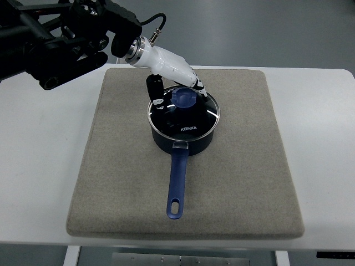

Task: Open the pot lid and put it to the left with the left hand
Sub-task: 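Close the left hand fingers around the blue lid knob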

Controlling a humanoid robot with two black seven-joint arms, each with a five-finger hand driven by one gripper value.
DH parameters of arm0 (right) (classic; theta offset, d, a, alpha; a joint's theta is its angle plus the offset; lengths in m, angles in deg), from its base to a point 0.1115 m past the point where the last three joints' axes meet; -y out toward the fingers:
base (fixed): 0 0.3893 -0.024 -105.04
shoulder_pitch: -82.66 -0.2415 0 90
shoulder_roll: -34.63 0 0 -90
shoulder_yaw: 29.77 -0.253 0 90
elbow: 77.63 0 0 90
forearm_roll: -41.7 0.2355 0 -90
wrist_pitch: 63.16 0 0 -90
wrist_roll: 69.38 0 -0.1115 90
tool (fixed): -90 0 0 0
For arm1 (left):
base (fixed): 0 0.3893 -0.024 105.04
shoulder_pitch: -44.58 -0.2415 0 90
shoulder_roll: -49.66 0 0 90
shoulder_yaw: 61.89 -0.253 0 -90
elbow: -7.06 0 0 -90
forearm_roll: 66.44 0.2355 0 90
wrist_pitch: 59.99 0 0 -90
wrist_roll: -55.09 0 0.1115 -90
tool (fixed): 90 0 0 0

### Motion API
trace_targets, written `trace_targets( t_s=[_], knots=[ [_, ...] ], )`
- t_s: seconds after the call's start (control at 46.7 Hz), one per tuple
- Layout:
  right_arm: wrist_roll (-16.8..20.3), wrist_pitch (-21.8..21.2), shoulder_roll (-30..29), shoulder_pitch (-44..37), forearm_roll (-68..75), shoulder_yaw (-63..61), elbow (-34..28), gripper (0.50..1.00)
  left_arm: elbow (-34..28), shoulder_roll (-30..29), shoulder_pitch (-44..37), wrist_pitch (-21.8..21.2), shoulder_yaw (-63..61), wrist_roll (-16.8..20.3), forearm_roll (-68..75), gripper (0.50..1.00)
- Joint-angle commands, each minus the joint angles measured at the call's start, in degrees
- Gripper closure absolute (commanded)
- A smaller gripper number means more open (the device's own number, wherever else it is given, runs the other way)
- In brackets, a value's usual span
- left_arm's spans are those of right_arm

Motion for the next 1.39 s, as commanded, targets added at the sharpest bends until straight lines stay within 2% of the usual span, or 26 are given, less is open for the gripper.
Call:
trace_targets(
  t_s=[0.0, 1.37],
  knots=[
    [0.0, 0.0, 0.0, 0.0, 0.0, 0.0, -0.01, 0.583, 0.18, -0.1, 0.45, 0.01, 0.02, 0.0, 0.05, 0.534],
    [0.0, 0.0, 0.0, 0.0, 0.0, 0.0, -0.01, 0.583, 0.8, -0.1, 0.81, 0.45, -0.15, 0.0, 0.58, 0.525]
  ],
)
